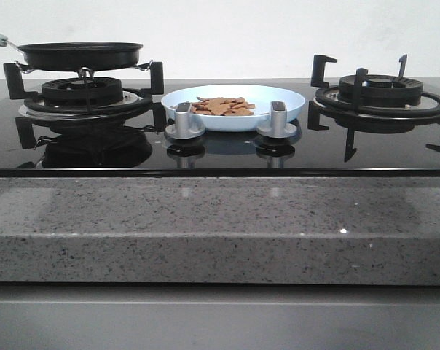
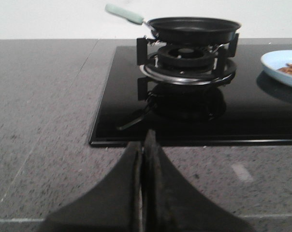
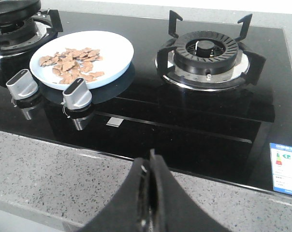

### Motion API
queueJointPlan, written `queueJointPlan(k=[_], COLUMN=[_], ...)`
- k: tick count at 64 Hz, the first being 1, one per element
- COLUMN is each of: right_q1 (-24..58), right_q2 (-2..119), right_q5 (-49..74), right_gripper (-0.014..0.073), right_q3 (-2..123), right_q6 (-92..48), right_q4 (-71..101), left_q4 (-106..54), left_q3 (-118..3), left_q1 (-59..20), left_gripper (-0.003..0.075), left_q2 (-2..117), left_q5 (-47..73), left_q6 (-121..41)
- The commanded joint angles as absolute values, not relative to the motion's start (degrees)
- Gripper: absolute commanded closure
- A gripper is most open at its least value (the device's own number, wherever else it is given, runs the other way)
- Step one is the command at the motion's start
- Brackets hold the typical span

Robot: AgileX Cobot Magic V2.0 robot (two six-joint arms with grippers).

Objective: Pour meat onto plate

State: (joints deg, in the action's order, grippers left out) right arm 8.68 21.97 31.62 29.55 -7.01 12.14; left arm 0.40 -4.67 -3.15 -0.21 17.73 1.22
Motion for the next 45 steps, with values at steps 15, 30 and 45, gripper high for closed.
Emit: queueJointPlan(k=[15, 30, 45], right_q1=[8.6, 8.6, 8.6], right_q2=[22.2, 22.2, 22.2], right_q5=[27.0, 27.0, 27.0], right_gripper=[0.0652, 0.0652, 0.0652], right_q3=[31.1, 31.1, 31.1], right_q6=[-7.7, -7.7, -7.7], right_q4=[12.0, 12.0, 12.0], left_q4=[-3.9, -5.4, -5.4], left_q3=[-0.1, 0.5, 0.5], left_q1=[0.9, 0.9, 0.9], left_gripper=[0.0741, 0.0741, 0.0741], left_q2=[-1.2, -1.2, -1.1], left_q5=[5.7, 4.9, 4.7], left_q6=[-0.3, -0.3, -0.3])
